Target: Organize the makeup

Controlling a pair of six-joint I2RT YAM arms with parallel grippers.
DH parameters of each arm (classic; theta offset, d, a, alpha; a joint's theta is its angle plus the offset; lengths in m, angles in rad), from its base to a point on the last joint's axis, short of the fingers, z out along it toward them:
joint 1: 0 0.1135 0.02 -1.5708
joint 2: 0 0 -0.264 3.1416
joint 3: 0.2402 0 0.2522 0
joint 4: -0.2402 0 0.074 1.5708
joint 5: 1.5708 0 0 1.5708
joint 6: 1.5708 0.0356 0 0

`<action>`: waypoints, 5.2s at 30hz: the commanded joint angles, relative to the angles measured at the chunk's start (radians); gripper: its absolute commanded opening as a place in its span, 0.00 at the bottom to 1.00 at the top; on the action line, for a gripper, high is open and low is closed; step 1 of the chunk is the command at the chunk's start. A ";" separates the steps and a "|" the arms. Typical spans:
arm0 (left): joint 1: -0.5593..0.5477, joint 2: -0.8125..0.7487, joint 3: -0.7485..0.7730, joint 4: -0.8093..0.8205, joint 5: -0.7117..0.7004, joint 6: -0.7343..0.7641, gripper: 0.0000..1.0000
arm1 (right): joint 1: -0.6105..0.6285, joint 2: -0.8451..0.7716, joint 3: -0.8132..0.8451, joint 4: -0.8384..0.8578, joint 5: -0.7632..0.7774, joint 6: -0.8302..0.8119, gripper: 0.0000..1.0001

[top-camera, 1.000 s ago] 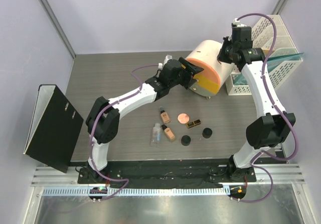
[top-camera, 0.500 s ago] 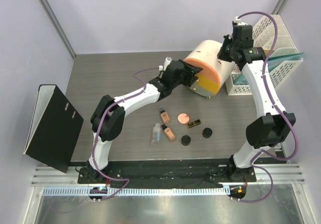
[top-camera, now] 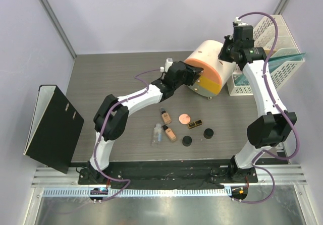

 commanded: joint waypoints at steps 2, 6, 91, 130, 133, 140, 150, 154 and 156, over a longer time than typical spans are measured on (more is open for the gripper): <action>0.002 0.015 0.040 0.051 -0.045 -0.007 0.41 | 0.001 0.008 0.012 0.036 -0.009 -0.013 0.01; 0.004 0.021 0.039 0.066 -0.054 -0.004 0.38 | 0.000 0.008 0.004 0.036 -0.009 -0.014 0.01; 0.014 -0.361 -0.329 -0.090 0.000 0.229 0.68 | 0.001 0.003 -0.095 0.044 -0.047 -0.016 0.05; -0.127 -0.573 -0.236 -1.331 -0.318 0.730 1.00 | 0.000 -0.038 -0.138 0.026 -0.078 -0.047 0.09; -0.163 -0.464 -0.205 -1.356 -0.321 0.737 1.00 | 0.000 -0.035 -0.144 0.025 -0.079 -0.051 0.10; -0.262 -0.312 -0.171 -1.273 -0.286 0.775 1.00 | 0.000 -0.034 -0.164 0.025 -0.084 -0.054 0.11; -0.276 -0.289 -0.309 -1.109 -0.181 0.766 0.96 | 0.000 -0.032 -0.175 0.025 -0.090 -0.054 0.11; -0.277 -0.272 -0.341 -1.085 -0.181 0.757 0.89 | 0.000 -0.034 -0.184 0.025 -0.094 -0.053 0.11; -0.280 -0.269 -0.363 -1.052 -0.183 0.757 0.76 | 0.000 -0.035 -0.190 0.025 -0.094 -0.054 0.11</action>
